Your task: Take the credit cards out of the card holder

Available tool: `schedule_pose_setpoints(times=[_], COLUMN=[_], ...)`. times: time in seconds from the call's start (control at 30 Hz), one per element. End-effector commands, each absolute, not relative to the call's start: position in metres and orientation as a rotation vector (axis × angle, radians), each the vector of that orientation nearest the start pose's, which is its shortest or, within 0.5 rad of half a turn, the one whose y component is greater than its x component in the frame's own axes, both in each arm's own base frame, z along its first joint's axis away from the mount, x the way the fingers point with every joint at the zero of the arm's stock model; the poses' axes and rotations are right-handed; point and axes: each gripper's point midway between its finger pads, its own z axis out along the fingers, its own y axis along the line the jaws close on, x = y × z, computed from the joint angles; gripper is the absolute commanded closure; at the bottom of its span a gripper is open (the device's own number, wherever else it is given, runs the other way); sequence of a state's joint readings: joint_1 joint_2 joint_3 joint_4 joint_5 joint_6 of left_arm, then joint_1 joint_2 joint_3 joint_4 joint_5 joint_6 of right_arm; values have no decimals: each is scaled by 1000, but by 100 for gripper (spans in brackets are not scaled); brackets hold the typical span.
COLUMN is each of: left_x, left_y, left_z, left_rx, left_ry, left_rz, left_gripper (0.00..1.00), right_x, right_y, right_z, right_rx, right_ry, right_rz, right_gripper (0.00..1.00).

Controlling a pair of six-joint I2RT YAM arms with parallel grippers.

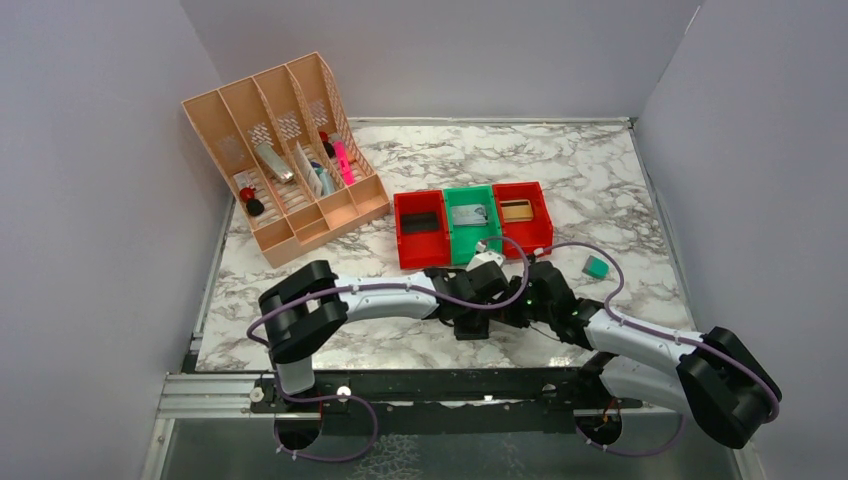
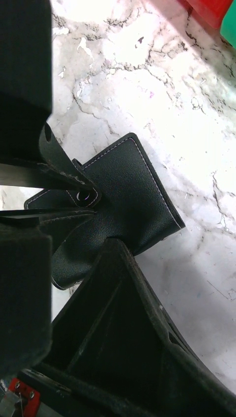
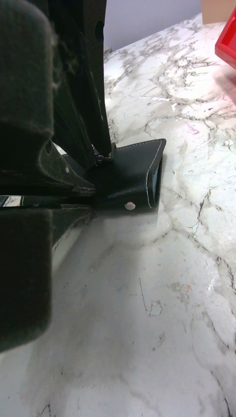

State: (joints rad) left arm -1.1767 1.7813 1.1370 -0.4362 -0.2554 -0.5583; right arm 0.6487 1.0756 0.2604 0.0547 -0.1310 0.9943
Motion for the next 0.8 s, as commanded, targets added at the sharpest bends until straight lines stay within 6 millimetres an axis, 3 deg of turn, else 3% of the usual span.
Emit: schedule_pose_setpoints(times=[0.0,0.3,0.57,0.77], left_x=[178,185,185,172], left_y=[-301,-292,-300,-320], left_z=[25,35,46,34], left_rx=[670,591,588,566], left_ry=[2559,2526,2514,2567], left_rz=[-33,-16,-85,-256], left_gripper=[82,79,43,37], right_x=[171,171,172,173], right_y=[190,192,197,198], right_z=[8,9,12,15], right_rx=[392,385,361,350], right_ry=[2556,2559,2567,2562], right_rz=[788,793,818,822], right_gripper=[99,99,97,95])
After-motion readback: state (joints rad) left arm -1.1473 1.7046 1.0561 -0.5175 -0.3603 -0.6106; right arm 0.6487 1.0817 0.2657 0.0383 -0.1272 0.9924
